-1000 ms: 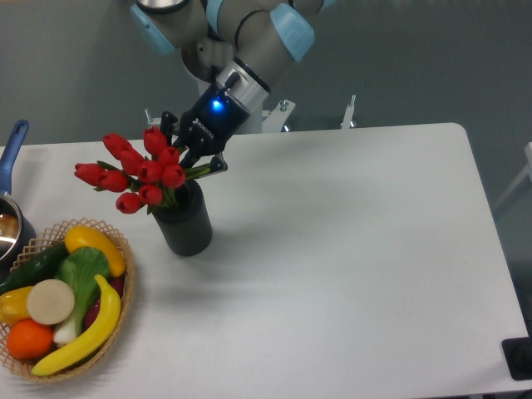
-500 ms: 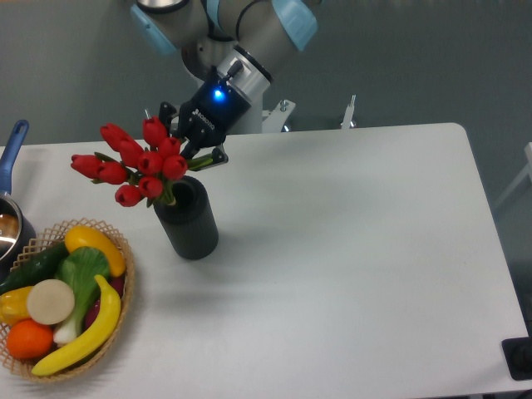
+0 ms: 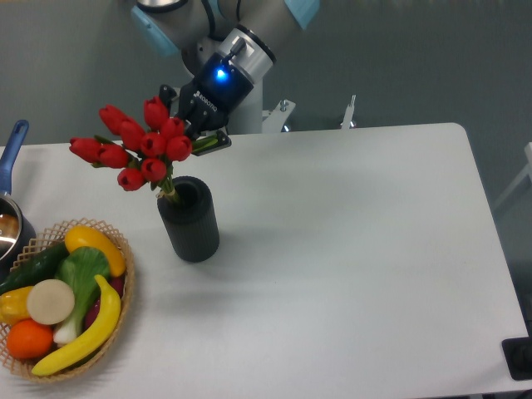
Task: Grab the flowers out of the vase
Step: 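Lift the gripped tulips straight up out of the black vase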
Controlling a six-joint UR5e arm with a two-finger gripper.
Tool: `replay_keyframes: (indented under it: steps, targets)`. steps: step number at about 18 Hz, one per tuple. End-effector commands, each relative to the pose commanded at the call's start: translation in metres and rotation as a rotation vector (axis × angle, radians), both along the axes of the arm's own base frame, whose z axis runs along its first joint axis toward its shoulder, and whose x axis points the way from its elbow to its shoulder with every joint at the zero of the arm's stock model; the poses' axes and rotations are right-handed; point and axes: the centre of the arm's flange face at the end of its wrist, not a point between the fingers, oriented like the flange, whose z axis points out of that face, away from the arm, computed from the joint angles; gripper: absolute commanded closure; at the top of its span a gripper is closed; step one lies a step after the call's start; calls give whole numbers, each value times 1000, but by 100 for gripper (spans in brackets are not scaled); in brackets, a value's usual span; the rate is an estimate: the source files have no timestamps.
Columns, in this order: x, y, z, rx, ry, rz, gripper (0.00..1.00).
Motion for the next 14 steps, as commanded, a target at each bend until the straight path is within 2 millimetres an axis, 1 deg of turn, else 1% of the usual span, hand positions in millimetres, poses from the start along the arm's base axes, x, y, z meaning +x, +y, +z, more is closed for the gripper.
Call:
replay_keyframes:
  steps: [3, 9, 12, 14]
  targets:
    - [-7, -1, 20, 25, -5, 16, 100]
    - [-30, -9, 63, 68, -80, 86, 100]
    - [-43, -17, 90, 65, -129, 147, 100]
    - [-51, -20, 98, 71, -122, 164, 100]
